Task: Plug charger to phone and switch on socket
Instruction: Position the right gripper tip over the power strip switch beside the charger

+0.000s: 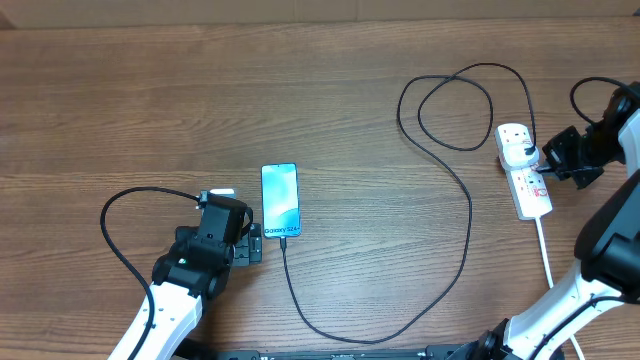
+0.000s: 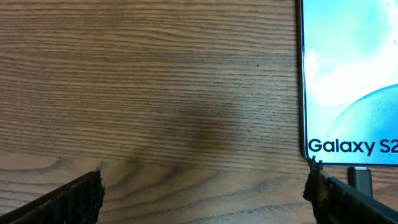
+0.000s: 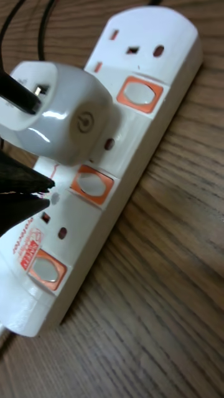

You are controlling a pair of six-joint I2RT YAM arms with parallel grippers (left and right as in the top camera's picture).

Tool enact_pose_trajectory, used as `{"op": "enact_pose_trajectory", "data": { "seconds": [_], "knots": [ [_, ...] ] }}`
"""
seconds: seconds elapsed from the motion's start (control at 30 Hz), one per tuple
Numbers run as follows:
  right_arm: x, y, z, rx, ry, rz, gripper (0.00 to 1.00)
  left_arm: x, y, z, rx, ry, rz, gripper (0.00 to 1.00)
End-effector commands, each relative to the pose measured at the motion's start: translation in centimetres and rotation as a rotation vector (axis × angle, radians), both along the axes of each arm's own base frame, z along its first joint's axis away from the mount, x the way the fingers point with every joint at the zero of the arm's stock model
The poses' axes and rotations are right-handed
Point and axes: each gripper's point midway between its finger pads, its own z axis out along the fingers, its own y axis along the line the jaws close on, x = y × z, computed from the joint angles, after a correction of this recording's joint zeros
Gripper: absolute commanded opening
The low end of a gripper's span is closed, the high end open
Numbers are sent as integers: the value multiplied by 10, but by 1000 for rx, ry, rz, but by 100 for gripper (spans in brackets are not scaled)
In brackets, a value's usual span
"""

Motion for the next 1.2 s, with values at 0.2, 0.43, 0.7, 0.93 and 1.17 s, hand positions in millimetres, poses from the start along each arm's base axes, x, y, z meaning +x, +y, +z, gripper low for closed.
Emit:
{"op": "enact_pose_trajectory", "data": {
  "seconds": [0.2, 0.43, 0.7, 0.93, 1.17],
  "knots": [
    [16, 0, 5, 8, -59, 24, 4, -1, -1, -3, -1, 6, 6, 100],
    [19, 1, 6, 15, -74, 24, 4, -1, -1, -3, -1, 6, 6, 100],
    [24, -2, 5, 0, -92, 25, 4, -1, -1, -3, -1, 6, 6, 100],
    [25, 0, 4, -5, -93, 34, 4, -1, -1, -3, -1, 6, 6, 100],
    [32, 16, 4, -5, -94, 80, 4, -1, -1, -3, -1, 6, 6, 100]
  ]
}}
